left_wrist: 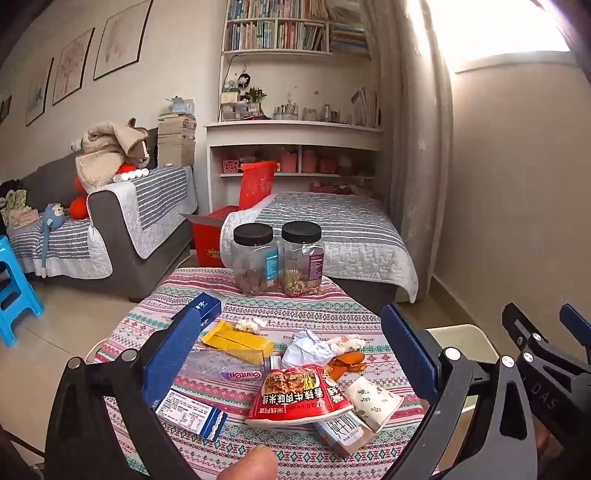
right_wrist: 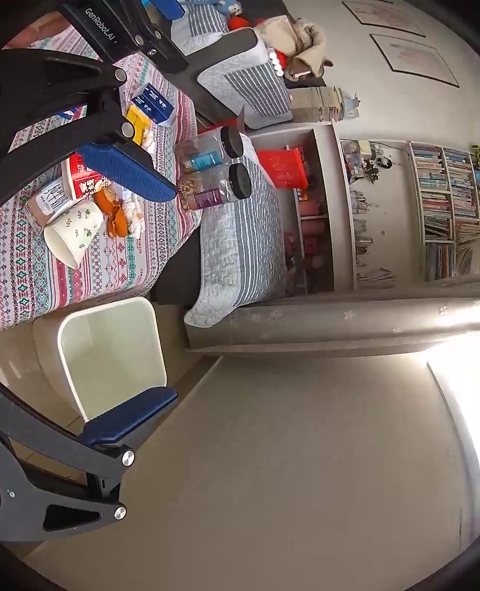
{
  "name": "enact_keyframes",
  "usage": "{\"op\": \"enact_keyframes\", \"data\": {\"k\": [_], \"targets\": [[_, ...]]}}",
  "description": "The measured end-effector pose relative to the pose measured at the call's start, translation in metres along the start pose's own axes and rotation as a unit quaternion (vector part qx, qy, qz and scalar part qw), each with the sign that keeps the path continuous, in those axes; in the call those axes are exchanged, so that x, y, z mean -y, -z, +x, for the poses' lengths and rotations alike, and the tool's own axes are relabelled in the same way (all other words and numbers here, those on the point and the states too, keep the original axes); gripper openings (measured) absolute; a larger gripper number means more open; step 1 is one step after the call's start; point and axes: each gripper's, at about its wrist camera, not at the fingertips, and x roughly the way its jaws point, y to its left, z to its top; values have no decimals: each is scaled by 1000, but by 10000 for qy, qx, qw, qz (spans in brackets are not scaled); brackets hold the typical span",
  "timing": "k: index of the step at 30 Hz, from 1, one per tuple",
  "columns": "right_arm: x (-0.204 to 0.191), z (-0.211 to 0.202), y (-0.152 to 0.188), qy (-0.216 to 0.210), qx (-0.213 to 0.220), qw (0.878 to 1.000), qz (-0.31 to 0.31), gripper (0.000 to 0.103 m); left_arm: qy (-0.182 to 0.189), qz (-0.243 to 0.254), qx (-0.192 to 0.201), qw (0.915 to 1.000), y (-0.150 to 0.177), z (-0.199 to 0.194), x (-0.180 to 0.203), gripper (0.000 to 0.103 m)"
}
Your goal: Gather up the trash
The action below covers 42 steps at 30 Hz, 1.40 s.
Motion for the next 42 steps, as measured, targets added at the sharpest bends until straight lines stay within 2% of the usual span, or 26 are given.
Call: {"op": "enact_keyframes", "data": {"k": [24, 42], "targets": [[7, -10, -9, 115, 410, 9988, 234, 96, 161, -128, 465, 9987, -7, -19, 5, 95], [14, -21, -14, 133, 583, 9975, 370, 96, 282, -142, 513, 9982, -20, -25, 13, 95]]}}
